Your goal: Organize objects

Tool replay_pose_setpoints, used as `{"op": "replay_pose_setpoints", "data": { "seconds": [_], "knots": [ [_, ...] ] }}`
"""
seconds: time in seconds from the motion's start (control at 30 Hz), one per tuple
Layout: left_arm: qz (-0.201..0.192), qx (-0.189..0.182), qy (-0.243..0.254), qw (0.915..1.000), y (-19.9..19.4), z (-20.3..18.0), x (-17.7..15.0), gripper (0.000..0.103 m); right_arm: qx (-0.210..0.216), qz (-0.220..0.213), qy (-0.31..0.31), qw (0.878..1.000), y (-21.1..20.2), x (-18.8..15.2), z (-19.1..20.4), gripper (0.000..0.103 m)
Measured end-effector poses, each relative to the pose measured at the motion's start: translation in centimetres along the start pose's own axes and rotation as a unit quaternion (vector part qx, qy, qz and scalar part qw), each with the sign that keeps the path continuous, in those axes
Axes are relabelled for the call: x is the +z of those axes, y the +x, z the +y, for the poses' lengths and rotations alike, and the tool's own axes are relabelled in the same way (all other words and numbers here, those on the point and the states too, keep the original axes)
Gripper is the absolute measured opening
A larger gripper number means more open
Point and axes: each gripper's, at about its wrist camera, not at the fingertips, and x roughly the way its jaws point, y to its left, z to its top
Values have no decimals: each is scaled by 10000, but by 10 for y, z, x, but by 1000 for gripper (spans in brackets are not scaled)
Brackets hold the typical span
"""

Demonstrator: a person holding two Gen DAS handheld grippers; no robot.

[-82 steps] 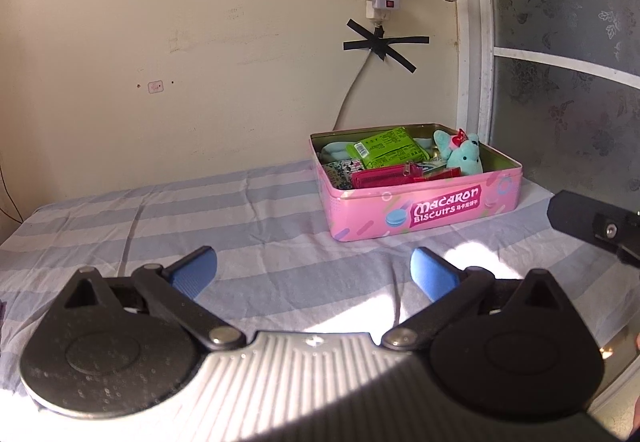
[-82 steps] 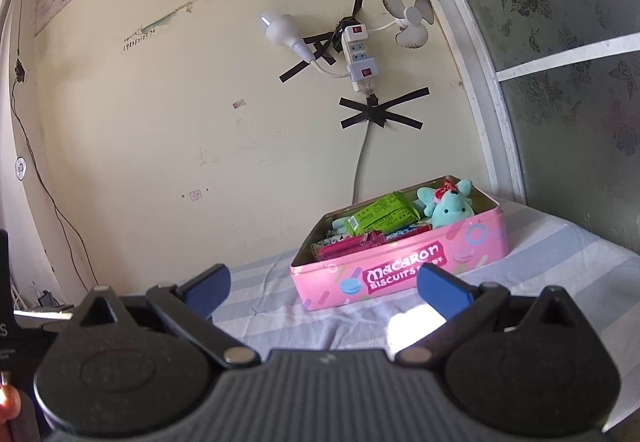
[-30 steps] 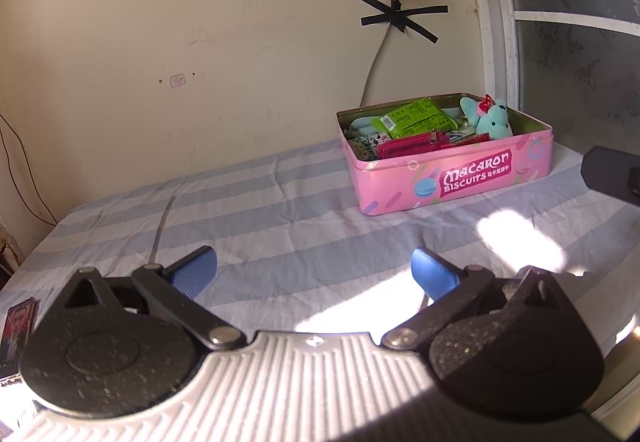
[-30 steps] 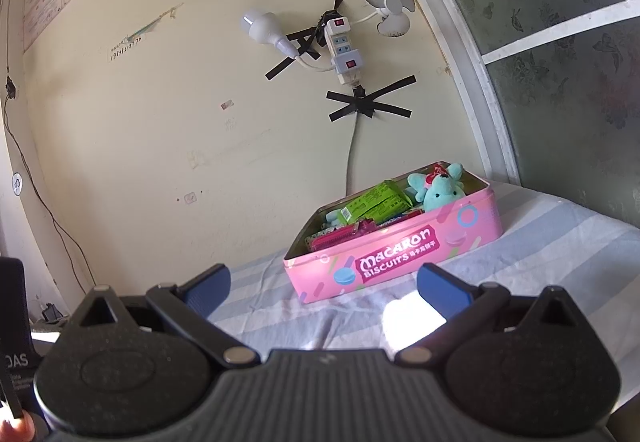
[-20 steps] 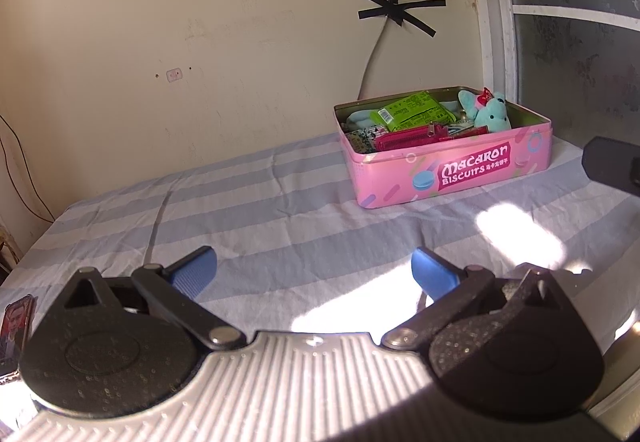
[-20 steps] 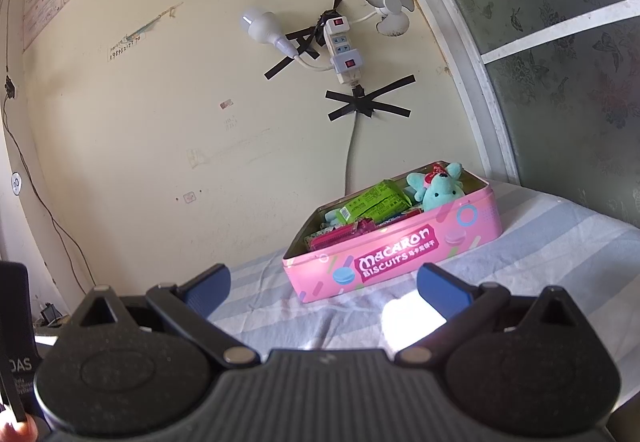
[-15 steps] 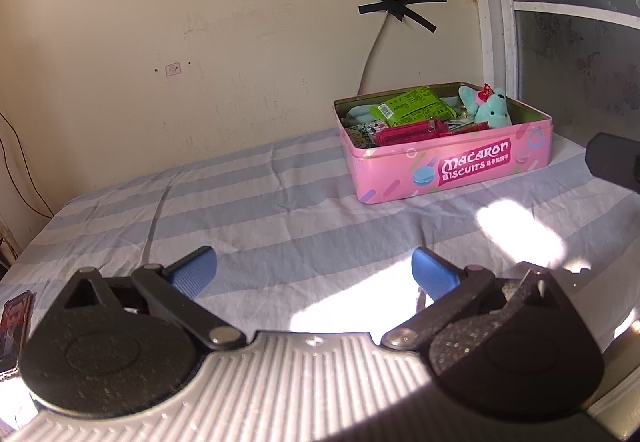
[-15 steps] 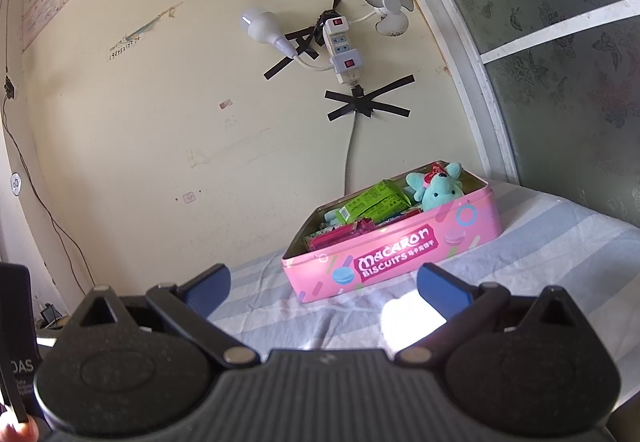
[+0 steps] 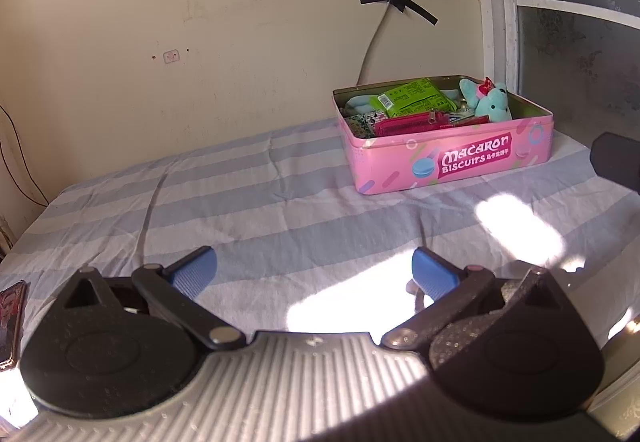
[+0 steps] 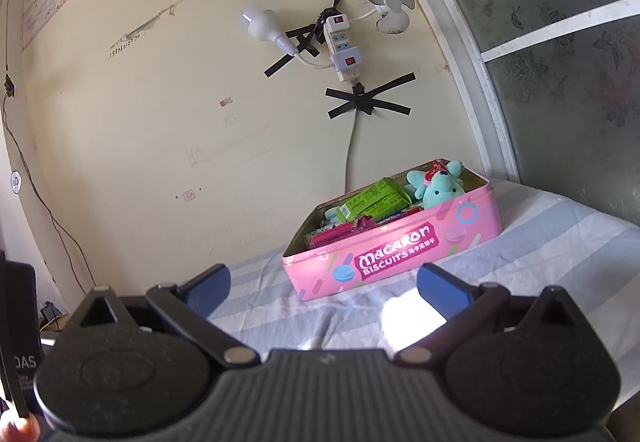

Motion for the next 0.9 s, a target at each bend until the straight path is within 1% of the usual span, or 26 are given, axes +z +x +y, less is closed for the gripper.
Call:
{"op": "replay_pose_setpoints", "data": {
  "seconds": [0.73, 0.9],
  "knots": [
    [63, -99, 84, 9999, 3, -3, -2, 103, -20, 5, -4, 10000, 0, -2, 3, 103],
    [39, -196, 91, 9998, 2, -4, -3, 103, -25, 6, -8, 10000, 0, -2, 4, 103]
  ]
}}
